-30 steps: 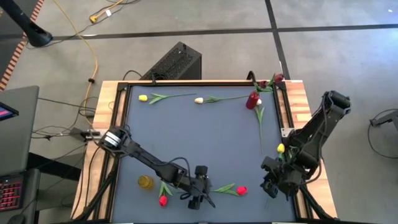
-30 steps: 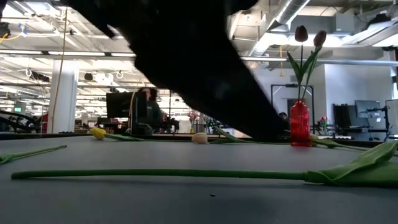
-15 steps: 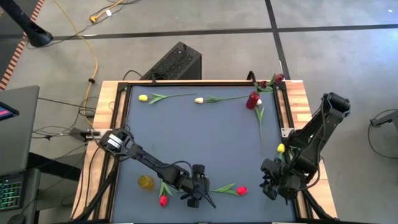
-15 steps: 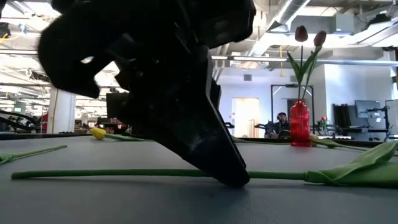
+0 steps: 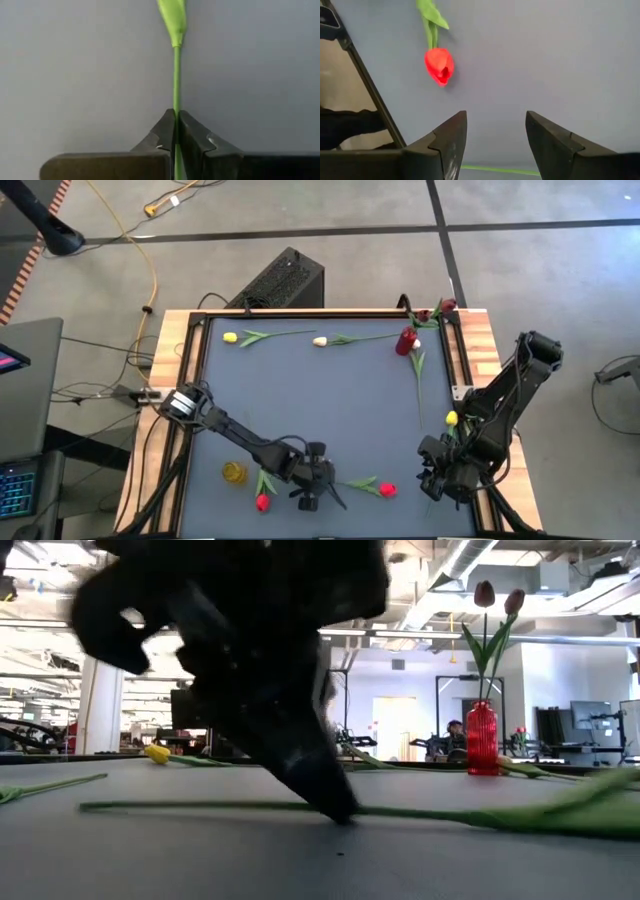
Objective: Sort flowers into vase by color
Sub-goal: Put the right red flower into the red vase
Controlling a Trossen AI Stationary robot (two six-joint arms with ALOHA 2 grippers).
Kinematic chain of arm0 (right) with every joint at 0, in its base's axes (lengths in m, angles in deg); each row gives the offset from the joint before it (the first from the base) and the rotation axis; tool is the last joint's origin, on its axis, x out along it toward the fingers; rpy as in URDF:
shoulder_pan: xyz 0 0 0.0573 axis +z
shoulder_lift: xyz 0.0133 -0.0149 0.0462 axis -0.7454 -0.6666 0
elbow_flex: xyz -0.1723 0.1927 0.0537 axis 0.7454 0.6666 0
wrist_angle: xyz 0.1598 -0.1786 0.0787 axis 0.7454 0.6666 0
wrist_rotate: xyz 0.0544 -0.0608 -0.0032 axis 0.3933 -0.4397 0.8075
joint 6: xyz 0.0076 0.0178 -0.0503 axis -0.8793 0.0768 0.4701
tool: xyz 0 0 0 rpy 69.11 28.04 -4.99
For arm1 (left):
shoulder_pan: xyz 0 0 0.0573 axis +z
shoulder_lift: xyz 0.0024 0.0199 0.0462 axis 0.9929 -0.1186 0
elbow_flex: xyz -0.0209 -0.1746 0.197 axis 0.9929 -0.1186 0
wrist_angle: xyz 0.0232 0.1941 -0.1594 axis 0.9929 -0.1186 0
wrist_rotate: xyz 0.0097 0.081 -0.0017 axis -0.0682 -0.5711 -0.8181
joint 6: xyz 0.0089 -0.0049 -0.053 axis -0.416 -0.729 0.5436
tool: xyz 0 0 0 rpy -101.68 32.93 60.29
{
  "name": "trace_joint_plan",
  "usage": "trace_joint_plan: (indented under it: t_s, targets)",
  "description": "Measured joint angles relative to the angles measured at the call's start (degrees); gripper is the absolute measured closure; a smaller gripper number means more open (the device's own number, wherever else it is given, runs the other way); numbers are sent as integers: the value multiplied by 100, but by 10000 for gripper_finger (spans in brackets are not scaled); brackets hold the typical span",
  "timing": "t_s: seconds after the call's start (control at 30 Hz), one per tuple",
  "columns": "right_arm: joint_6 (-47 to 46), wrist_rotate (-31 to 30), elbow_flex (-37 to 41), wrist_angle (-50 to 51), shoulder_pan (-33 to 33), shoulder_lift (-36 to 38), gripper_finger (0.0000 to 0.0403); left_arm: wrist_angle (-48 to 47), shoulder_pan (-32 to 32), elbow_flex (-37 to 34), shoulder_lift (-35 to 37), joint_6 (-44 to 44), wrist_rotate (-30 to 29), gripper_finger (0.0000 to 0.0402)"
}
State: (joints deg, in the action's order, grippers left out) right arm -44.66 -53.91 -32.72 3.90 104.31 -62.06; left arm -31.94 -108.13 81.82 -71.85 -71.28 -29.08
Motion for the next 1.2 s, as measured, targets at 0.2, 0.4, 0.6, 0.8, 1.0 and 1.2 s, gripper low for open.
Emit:
trace_joint_plan:
  t_s: [0.2, 0.4, 0.6, 0.8, 1.0, 1.2]
  targets:
    - [-10, 0, 0, 8, 0, 0, 172, -603, 423, -6, 974, -758, -864, 401]
    - [-302, -8, 0, 189, 0, 0, 172, -1326, 797, -3, 2071, -1361, -1118, 401]
    - [-581, -719, 0, 68, 14, 0, 172, -1077, 1097, 5, 3138, -1843, -1111, 401]
    - [-210, -3043, 0, -646, -2, 0, 172, 74, 1472, -119, 3841, -1987, -488, 401]
    - [1735, -4533, 0, -1561, -432, 251, 172, 2494, 1930, -921, 4132, -1321, 643, 401]
    - [4427, -3389, 0, -2593, -1436, 1203, 172, 4809, 2150, -1879, 4123, -335, 1186, 401]
